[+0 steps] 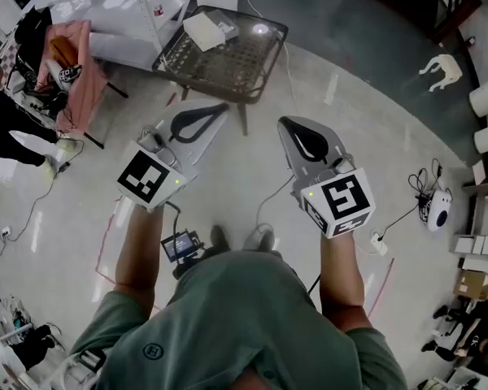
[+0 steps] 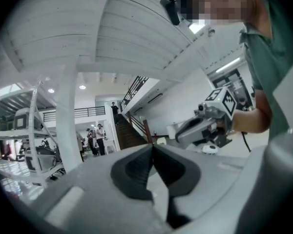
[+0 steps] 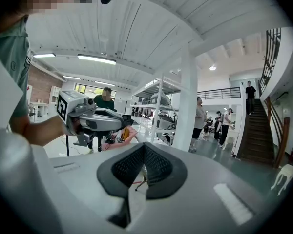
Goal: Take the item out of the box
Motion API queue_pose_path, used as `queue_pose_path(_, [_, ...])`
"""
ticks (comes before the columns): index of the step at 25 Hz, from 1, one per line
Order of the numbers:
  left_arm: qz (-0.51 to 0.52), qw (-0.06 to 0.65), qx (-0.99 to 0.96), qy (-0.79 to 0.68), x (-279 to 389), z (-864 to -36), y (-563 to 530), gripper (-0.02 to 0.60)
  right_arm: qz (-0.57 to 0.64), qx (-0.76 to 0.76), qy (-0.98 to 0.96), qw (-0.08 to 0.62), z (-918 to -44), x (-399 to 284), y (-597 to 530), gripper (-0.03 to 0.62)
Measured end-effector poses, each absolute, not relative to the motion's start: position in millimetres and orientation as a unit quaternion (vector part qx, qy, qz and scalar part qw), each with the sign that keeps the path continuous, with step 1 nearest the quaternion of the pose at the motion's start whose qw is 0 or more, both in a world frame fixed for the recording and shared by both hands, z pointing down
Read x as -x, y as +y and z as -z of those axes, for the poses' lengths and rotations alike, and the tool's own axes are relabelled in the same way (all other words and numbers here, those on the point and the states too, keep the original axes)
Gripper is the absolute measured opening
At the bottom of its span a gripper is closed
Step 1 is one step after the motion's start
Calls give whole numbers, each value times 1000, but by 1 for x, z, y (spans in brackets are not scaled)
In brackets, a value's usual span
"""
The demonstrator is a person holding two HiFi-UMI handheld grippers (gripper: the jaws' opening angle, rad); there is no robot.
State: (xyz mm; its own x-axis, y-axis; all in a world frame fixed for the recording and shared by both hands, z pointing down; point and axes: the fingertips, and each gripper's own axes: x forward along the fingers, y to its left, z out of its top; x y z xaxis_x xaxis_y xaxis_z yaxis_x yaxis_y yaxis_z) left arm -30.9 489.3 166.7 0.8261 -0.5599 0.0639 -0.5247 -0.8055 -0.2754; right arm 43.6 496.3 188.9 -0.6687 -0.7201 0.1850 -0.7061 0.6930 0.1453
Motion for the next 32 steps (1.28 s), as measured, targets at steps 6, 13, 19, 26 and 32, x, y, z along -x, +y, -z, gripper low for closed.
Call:
queue_pose_path(6, [67, 117, 949, 285, 48, -171, 487, 3, 22, -398, -911, 107, -190, -27, 494, 5])
queue_pose_path(13, [54, 109, 955, 271, 74, -182, 475, 3, 15, -419, -903, 91, -190, 1, 479, 5])
queue_pose_path(19, [58, 99, 955, 274, 76, -191, 461, 3, 17, -422, -902, 88, -190, -3, 468, 5])
queue_pose_path(26, [75, 101, 947, 295, 50, -198, 433, 3, 13, -402, -912, 75, -198, -34, 438, 5])
queue_pose_path(32, [94, 97, 936, 326, 10, -197, 397, 3, 10, -368, -927, 68, -196, -76, 397, 5])
